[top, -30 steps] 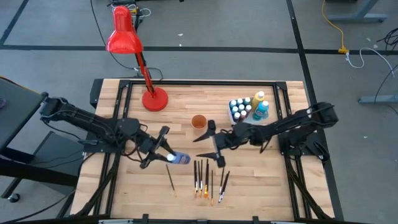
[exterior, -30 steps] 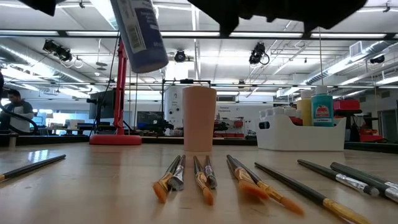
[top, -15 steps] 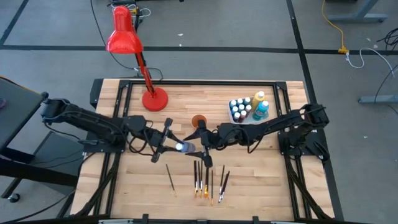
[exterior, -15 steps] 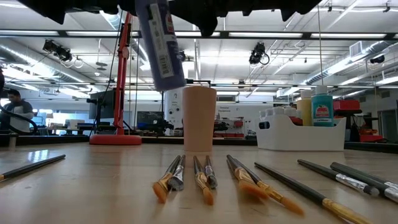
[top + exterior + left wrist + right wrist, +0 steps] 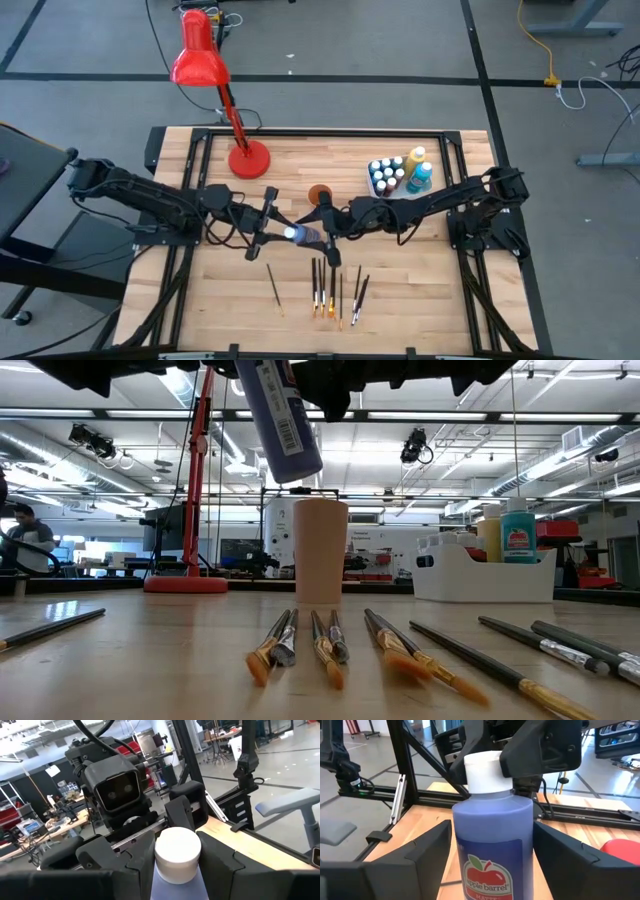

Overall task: Pick & Place Paint Supplies
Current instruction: Put the purple paint bottle into the white bin

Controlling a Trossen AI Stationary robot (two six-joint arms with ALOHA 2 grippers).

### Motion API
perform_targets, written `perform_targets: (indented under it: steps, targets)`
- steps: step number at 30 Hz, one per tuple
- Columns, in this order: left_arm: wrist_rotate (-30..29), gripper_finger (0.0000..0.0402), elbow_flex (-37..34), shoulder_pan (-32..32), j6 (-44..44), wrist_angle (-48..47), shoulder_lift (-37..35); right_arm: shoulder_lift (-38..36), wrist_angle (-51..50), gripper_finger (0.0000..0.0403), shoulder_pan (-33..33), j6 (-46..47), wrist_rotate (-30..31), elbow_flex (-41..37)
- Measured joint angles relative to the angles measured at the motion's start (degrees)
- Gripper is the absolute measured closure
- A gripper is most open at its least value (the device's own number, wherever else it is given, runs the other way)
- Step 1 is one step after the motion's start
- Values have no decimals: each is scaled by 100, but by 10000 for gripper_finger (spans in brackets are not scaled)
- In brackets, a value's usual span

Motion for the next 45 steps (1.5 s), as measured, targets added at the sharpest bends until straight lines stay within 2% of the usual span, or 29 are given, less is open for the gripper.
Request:
perform_targets:
  steps: [9,16,21,27,33,36,40,42,45]
  targets:
    - [-6,261,0,2,-37,-9,-4,0,14,199,-32,113,-40,0]
    - [-18,256,0,3,-30,-33,-4,0,-18,202,-35,158,-50,-1]
    - [-86,236,7,11,37,-51,-4,-20,-115,202,-24,474,316,-1]
    - [-122,230,9,11,244,-53,-4,-22,-573,202,-16,609,334,-2]
    - [-604,230,9,11,241,-62,-6,-207,-1273,202,33,720,336,-7]
    - [-772,230,9,9,236,-87,-6,-597,-1826,202,28,1020,335,-7]
    - [-796,230,9,9,232,-173,-6,-1346,-3035,202,28,1071,201,-7]
    - [-796,230,9,7,229,-197,-6,-1739,-3609,202,48,1239,515,-7]
    - [-797,230,9,7,224,-199,-6,-2328,-4488,201,120,1498,1471,-7]
